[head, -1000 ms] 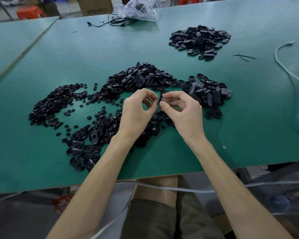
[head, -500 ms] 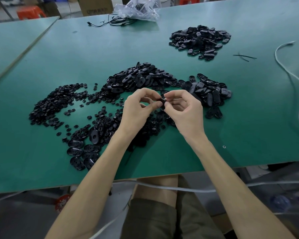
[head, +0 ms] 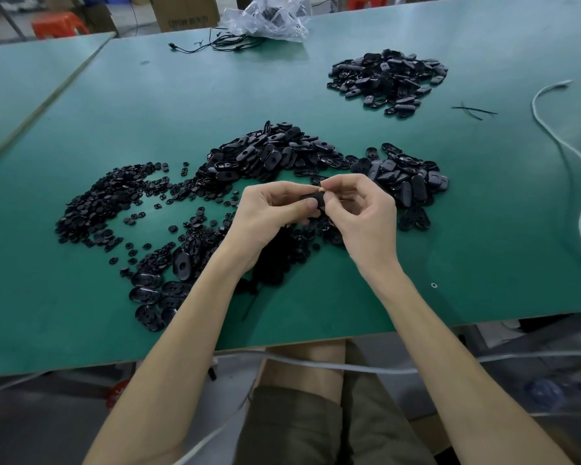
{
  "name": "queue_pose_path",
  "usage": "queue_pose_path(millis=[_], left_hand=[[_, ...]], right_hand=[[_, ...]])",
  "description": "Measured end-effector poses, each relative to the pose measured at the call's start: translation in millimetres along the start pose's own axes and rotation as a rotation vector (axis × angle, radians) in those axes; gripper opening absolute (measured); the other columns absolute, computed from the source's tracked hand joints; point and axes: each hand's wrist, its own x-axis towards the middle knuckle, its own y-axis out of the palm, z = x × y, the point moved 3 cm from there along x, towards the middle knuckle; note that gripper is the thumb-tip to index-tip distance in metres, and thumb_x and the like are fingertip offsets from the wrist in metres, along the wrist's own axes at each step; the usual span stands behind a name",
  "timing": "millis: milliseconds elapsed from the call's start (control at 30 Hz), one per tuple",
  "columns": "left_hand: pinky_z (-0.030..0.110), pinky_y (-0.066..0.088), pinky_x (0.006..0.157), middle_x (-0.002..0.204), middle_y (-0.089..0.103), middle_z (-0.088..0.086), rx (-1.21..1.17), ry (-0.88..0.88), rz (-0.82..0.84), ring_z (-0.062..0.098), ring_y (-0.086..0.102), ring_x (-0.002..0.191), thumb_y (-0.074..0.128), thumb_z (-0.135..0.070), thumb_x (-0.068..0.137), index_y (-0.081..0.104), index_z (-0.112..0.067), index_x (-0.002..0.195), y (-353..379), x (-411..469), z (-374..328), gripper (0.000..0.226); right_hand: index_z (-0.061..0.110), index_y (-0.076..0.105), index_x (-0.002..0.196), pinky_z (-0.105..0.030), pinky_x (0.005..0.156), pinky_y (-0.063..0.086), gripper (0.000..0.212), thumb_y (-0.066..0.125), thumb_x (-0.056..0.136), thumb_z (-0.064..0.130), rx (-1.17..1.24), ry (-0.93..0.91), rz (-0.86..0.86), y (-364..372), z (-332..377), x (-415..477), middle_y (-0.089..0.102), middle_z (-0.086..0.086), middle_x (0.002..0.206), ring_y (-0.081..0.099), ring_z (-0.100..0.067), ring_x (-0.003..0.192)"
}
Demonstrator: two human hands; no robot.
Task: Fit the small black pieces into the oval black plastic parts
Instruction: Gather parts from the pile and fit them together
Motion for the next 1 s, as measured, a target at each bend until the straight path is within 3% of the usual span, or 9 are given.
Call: queue_pose_path(millis=[167,300,500,667,833,1000], left_hand=[[0.034,0.062,0.089,0.105,0.079,0.016,-0.026,-0.028,0.009,0.029,0.077,0.097,0.075,-0.003,0.092,0.076,-0.001,0.116,0.5,-0.5,0.2,0.024],[0.034,0.063,0.087,0.099,0.079,0.017,-0.001,-0.027,-0.008,0.025,0.077,0.09,0.076,-0.003,0.091,0.077,-0.001,0.113,0.7,-0.5,0.6,0.022],[0.036,0.063,0.086,0.097,0.078,0.019,-0.004,-0.027,-0.021,0.024,0.076,0.087,0.078,-0.004,0.09,0.078,-0.002,0.11,-0.5,-0.3,1.1,0.02],[0.035,0.062,0.086,0.095,0.079,0.018,0.001,-0.035,-0.061,0.026,0.077,0.086,0.076,0.0,0.09,0.077,-0.002,0.105,0.8,-1.0,1.3,0.015],[0.03,0.062,0.083,0.093,0.08,0.013,0.033,-0.046,-0.113,0.024,0.077,0.084,0.072,0.004,0.09,0.077,-0.005,0.101,1.0,-0.4,1.7,0.015],[0.023,0.059,0.077,0.087,0.079,0.009,0.075,-0.037,-0.116,0.018,0.076,0.076,0.069,0.006,0.087,0.077,-0.008,0.096,1.0,-0.5,0.9,0.019]], right_hand=[[0.014,0.074,0.096,-0.015,0.072,0.056,0.017,0.067,0.093,-0.002,0.013,-0.012,-0.004,-1.0,0.5,-0.6,0.075,0.015,0.085,0.072,-0.002,0.078],[0.018,0.074,0.095,-0.026,0.077,0.061,0.019,0.067,0.094,0.001,0.004,-0.002,0.007,-0.9,-1.0,-0.6,0.076,0.011,0.088,0.074,-0.009,0.083],[0.017,0.074,0.098,-0.029,0.08,0.062,0.016,0.068,0.095,0.003,0.013,0.011,0.022,-0.8,-3.2,-0.1,0.076,0.008,0.091,0.074,-0.012,0.087],[0.016,0.073,0.1,-0.021,0.076,0.058,0.011,0.07,0.096,0.007,-0.01,0.02,0.038,-1.2,-3.6,-0.8,0.076,0.008,0.092,0.074,-0.008,0.086],[0.02,0.075,0.097,-0.043,0.086,0.061,0.009,0.073,0.095,0.012,-0.087,0.029,0.073,0.8,-3.7,-1.0,0.077,0.008,0.09,0.074,-0.013,0.088],[0.017,0.076,0.096,-0.047,0.085,0.062,0.007,0.075,0.093,0.01,-0.078,0.046,0.087,0.5,-3.1,-2.3,0.078,0.006,0.088,0.076,-0.017,0.084]])
